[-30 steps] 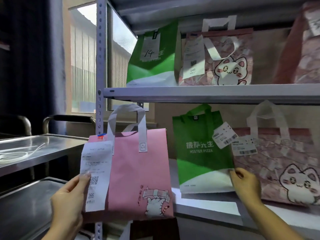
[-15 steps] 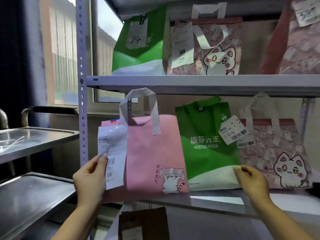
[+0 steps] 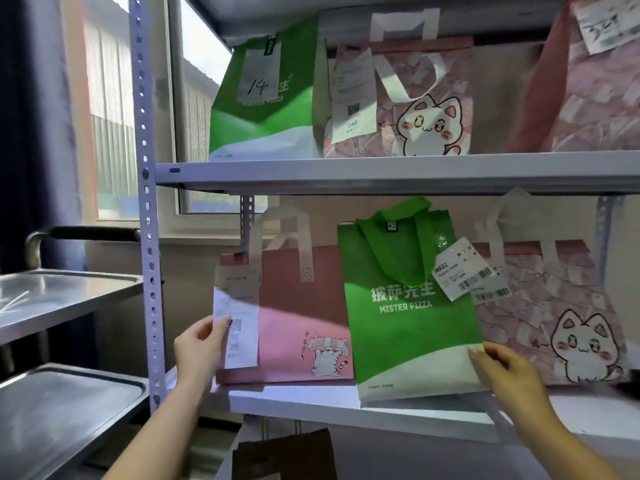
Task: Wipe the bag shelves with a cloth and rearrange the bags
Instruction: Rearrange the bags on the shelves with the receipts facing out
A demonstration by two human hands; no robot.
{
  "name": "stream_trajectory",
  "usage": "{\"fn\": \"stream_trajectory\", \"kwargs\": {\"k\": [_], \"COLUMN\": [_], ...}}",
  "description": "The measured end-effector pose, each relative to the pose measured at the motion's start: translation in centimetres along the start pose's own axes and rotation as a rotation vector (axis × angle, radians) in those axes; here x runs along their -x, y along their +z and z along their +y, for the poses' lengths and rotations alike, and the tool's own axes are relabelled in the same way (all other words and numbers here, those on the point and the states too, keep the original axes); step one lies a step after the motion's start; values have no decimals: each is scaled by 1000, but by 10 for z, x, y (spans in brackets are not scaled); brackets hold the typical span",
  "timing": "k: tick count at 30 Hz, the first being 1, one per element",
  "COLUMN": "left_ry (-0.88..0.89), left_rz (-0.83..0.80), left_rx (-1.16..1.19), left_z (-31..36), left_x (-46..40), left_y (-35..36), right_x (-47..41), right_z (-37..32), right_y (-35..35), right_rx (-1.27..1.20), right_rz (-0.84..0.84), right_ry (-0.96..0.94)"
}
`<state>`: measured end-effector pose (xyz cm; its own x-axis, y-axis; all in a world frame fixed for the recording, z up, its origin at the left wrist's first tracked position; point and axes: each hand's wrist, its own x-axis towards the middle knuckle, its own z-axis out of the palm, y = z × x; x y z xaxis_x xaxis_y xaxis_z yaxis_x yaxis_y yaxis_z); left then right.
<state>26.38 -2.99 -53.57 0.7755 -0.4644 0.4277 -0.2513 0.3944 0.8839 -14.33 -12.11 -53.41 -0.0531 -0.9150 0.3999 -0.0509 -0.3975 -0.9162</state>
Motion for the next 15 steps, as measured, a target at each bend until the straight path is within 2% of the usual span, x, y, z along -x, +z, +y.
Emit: {"fn": "stream_trajectory", "kwargs": {"k": [5,7,11,13,15], "left_ry": [-51,-49,130,211,201], "left_rz": [-74,-51,39,-34,-199], "left_rx": [-80,-148,-221,-199,-173], "left_z": [-1,-2,8,21,33], "left_x": [5,12,50,74,94], "left_y": [-9,-12,-8,4,21], "right_x": [3,7,13,16,19], "right_z": [4,6,10,11,13], "right_y": [4,6,2,-3,-11], "right_rx": [5,6,21,35,51], "right_rz": [-116,-128,-115,-138,-161], "right_ry": [-9,-23,-39,-24,-17]}}
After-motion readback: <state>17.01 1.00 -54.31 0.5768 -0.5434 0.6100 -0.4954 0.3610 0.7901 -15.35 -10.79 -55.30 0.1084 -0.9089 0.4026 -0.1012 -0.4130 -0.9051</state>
